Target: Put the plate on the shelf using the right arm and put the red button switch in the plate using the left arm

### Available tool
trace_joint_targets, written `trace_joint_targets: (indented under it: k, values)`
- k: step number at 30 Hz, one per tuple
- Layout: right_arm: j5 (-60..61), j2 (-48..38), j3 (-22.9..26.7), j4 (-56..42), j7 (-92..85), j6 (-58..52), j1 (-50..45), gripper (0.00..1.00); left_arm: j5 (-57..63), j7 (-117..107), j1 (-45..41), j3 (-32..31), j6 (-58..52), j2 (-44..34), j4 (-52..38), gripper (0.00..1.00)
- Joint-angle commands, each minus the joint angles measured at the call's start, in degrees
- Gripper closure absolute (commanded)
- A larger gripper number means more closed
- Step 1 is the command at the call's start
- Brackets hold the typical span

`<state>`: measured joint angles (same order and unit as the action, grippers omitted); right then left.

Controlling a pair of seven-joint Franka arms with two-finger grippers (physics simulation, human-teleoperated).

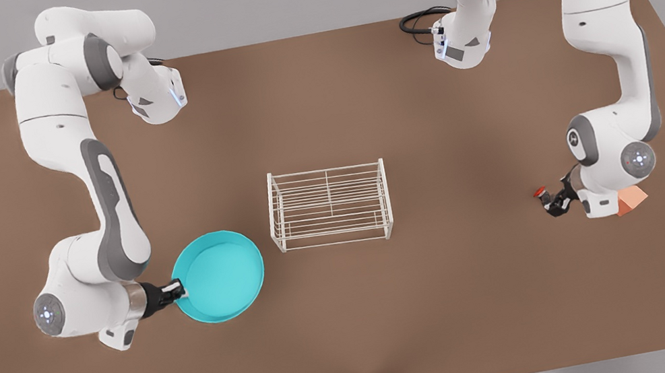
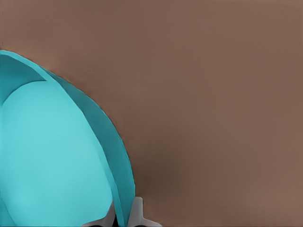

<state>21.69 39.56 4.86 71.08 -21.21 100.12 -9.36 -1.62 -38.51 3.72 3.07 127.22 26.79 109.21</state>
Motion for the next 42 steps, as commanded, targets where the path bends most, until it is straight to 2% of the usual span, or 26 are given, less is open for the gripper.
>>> trace_joint_targets:
  k: [1, 5, 8, 13, 19, 24, 27, 28, 29, 30, 33, 36, 38, 39, 40, 41, 42]
  values:
    - [-0.4, -1.5, 0.0, -0.1, 1.1, -3.3, -1.4, 0.81, 0.1, -11.5, 0.7, 0.0, 6.9, 0.1, 0.9, 0.0]
    - [-1.0, -6.8, 0.8, -0.1, -0.1, -7.2, -0.8, 0.81, 0.3, -3.0, 1.4, 0.0, 8.5, 0.2, 3.4, 0.0]
    - [-0.6, -7.5, -0.8, -0.1, 0.0, -8.4, -1.1, 0.81, 0.3, 3.5, 1.6, 0.0, 8.5, 0.9, 3.4, 0.0]
    - [0.0, -6.9, -0.8, 0.6, 1.3, -8.1, -8.1, 0.81, 0.3, 12.4, 1.6, 0.0, 9.4, 3.4, 3.2, 0.0]
    - [4.1, -7.3, -1.5, 8.1, 7.4, -2.6, -11.6, 0.81, 1.2, 12.7, 1.5, 0.0, 10.9, 5.2, 3.2, 0.0]
    - [7.9, -7.6, -1.5, 9.0, 11.5, -0.4, -15.4, 0.81, 1.1, 12.7, 1.6, 0.0, 13.0, 7.0, 3.0, 0.0]
    - [8.3, -7.4, -1.6, 11.5, 13.7, 5.0, -18.2, 0.81, 1.1, 12.7, 1.6, 0.0, 13.0, 7.0, 3.0, 0.01]
    - [8.3, -7.4, -1.6, 12.0, 14.4, 6.1, -19.4, 0.81, 1.1, 12.6, 1.6, 0.0, 13.0, 7.0, 3.0, 0.38]
    - [8.3, -7.4, -1.5, 13.1, 14.5, 6.4, -20.1, 0.81, 0.9, 12.6, 1.6, 0.0, 13.0, 7.0, 3.0, 0.58]
    - [8.3, -7.7, -1.6, 15.2, 14.4, 8.5, -20.3, 0.81, 0.8, 12.6, 1.6, 0.0, 13.0, 7.0, 3.0, 0.64]
    - [8.3, -8.5, -1.8, 16.5, 14.4, 8.7, -20.4, 0.81, 0.8, 12.6, 1.6, 0.0, 12.7, 6.9, 2.9, 0.72]
    - [9.6, -8.5, -2.0, 16.5, 14.8, 9.6, -21.1, 0.8, 1.1, 13.4, 1.6, 0.0, 12.2, 5.8, 2.7, 0.72]
    - [10.1, -8.4, -2.0, 16.5, 14.8, 9.7, -21.2, 0.8, 1.2, 14.4, 1.6, 0.0, 7.0, 4.1, 0.6, 0.72]
    - [10.1, -8.5, -2.0, 16.5, 14.7, 9.7, -21.2, 0.61, 1.2, 14.5, 1.5, -0.2, 2.2, 3.5, -2.4, 0.72]
    - [10.1, -8.5, -2.0, 16.5, 14.6, 10.4, -21.2, 0.05, 1.2, 14.4, 1.4, -0.6, -2.8, 3.4, -6.4, 0.72]
    - [10.0, -8.9, -2.0, 16.5, 14.5, 10.6, -21.2, 0.0, 0.8, 14.2, 1.1, -1.7, -8.0, 3.0, -10.6, 0.72]
    - [10.0, -9.3, -1.8, 16.5, 14.4, 10.6, -21.1, 0.0, 0.7, 13.5, 1.0, -3.2, -10.1, 2.9, -13.0, 0.72]
